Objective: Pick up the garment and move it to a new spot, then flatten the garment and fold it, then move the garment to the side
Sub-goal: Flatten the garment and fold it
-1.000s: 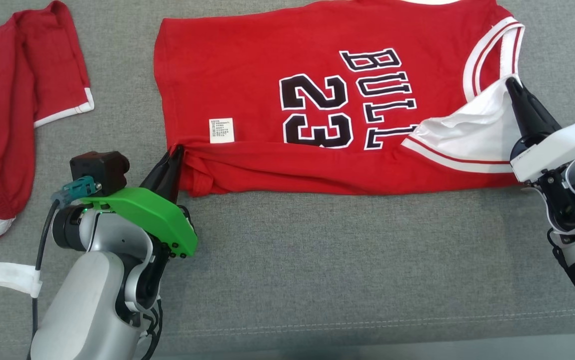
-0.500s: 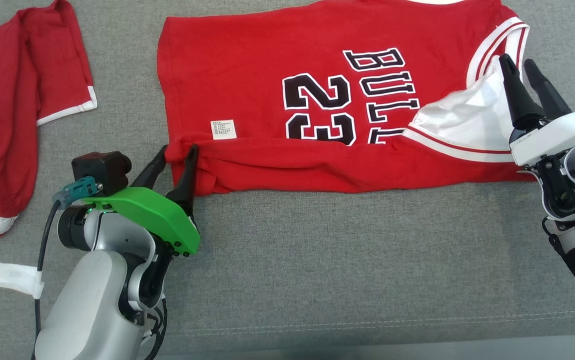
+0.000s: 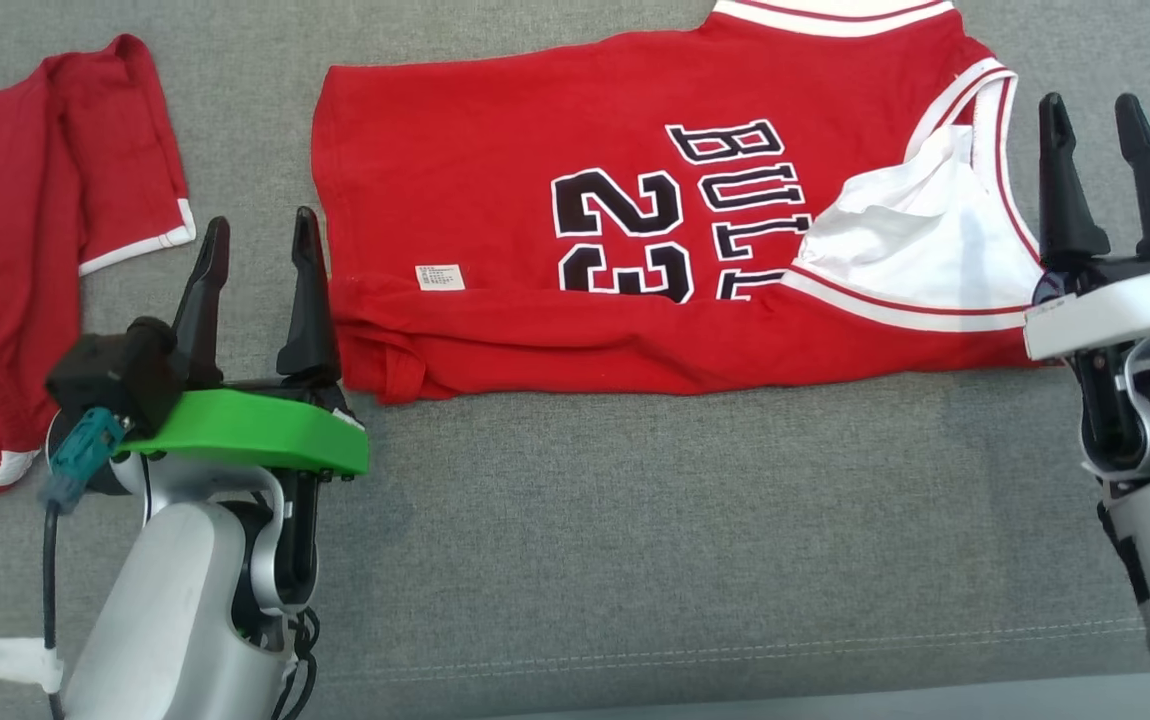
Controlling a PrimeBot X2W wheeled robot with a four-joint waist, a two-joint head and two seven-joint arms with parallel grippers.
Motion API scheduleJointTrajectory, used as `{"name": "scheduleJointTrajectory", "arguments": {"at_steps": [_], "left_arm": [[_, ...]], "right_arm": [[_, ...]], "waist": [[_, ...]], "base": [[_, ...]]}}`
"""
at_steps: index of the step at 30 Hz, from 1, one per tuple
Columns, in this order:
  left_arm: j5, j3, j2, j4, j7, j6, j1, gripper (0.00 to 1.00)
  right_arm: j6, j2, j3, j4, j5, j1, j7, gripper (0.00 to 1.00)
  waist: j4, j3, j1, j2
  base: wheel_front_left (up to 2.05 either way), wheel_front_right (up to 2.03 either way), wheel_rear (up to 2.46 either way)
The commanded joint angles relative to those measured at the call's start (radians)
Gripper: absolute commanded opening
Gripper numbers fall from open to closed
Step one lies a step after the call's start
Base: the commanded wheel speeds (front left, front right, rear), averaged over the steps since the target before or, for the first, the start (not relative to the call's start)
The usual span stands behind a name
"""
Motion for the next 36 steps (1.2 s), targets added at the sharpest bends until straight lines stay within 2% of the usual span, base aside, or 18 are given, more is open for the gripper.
{"name": "scheduleJointTrajectory", "arguments": {"at_steps": [1, 6, 11, 22, 29, 36], "left_arm": [[0.015, 0.006, -0.001, -0.004, -0.035, 0.007, 0.020, 1.00], [0.045, 0.005, 0.011, 0.022, -0.094, 0.017, 0.064, 1.00], [0.074, -0.014, 0.018, 0.062, -0.104, 0.039, 0.113, 1.00], [0.145, -0.069, 0.045, 0.116, -0.089, 0.084, 0.175, 1.00], [0.122, -0.076, 0.044, 0.128, -0.072, 0.076, 0.198, 1.00], [0.116, -0.092, 0.048, 0.135, -0.041, 0.068, 0.183, 1.00]], "right_arm": [[0.000, 0.027, -0.029, -0.034, -0.062, 0.043, -0.004, 1.00], [0.000, 0.117, -0.083, -0.110, -0.184, 0.171, -0.004, 1.00], [0.000, 0.160, -0.091, -0.143, -0.239, 0.273, -0.004, 1.00], [0.000, 0.187, -0.058, -0.219, -0.323, 0.435, 0.014, 1.00], [0.000, 0.204, -0.065, -0.256, -0.332, 0.492, 0.043, 1.00], [0.000, 0.202, -0.072, -0.265, -0.330, 0.485, 0.055, 1.00]], "waist": [[-0.011, -0.018, 0.0000, 0.0000], [-0.034, -0.057, 0.0000, 0.0000], [-0.053, -0.093, 0.0000, 0.0000], [-0.062, -0.162, 0.0000, 0.0000], [-0.067, -0.178, 0.0000, 0.0000], [-0.069, -0.168, 0.0000, 0.0000]], "base": [[0.00, 0.00, 0.00], [0.00, 0.00, 0.00], [0.00, 0.00, 0.00], [0.00, 0.00, 0.00], [0.00, 0.00, 0.00], [0.00, 0.00, 0.00]]}}
